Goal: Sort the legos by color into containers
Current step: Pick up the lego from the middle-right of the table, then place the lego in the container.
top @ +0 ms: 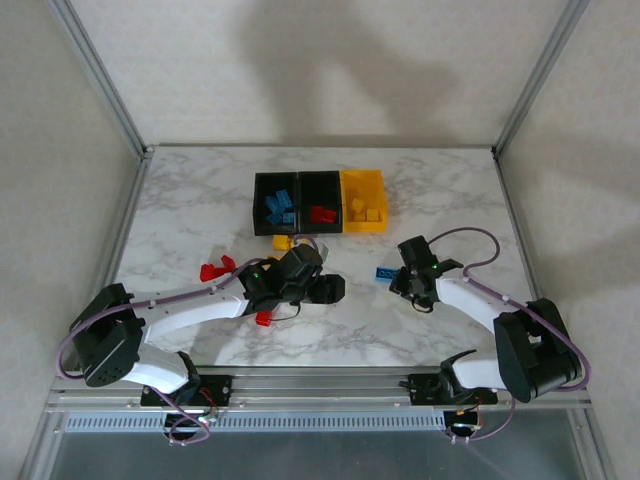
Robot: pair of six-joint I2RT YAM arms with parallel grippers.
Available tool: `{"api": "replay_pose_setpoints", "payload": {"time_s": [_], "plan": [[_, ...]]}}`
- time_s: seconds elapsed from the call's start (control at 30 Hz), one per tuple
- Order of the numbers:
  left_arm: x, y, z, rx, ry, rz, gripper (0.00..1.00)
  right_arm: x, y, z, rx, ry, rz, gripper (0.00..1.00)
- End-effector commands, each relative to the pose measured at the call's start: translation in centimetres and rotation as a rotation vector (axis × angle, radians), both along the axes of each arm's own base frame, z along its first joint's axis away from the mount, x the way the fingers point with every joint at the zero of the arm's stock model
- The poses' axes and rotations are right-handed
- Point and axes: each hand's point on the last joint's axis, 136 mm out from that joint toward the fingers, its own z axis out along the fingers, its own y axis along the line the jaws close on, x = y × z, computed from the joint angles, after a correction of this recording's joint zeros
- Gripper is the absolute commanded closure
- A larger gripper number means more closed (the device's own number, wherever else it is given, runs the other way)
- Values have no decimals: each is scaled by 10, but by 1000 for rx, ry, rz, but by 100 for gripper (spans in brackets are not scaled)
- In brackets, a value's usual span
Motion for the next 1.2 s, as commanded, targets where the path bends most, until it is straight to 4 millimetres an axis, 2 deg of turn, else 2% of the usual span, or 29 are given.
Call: {"api": "replay_pose_setpoints", "payload": {"time_s": [0.0,0.13,0.23,0.47,0.57,0.7,0.83,1.0,1.17], "plan": [[2,-3,5,-1,-23,3,34,-5,-6,-4,-6,7,-1,52],[4,-4,7,-4,-27,12,34,-6,-7,-1,-10,6,5,67],[6,-4,10,-10,-34,19,34,-5,-8,5,-17,-7,6,71],[14,5,17,-23,-40,54,34,0,-8,34,-17,-58,30,72],[20,16,18,-42,-28,91,34,7,4,55,5,-99,70,72],[28,40,20,-49,-16,156,34,23,34,83,29,-151,151,72],[37,68,24,-79,-7,236,34,40,69,99,40,-177,239,72],[49,119,27,-59,2,367,34,67,122,121,70,-222,350,72],[58,166,36,-56,-5,485,34,90,179,132,118,-242,455,72]]}}
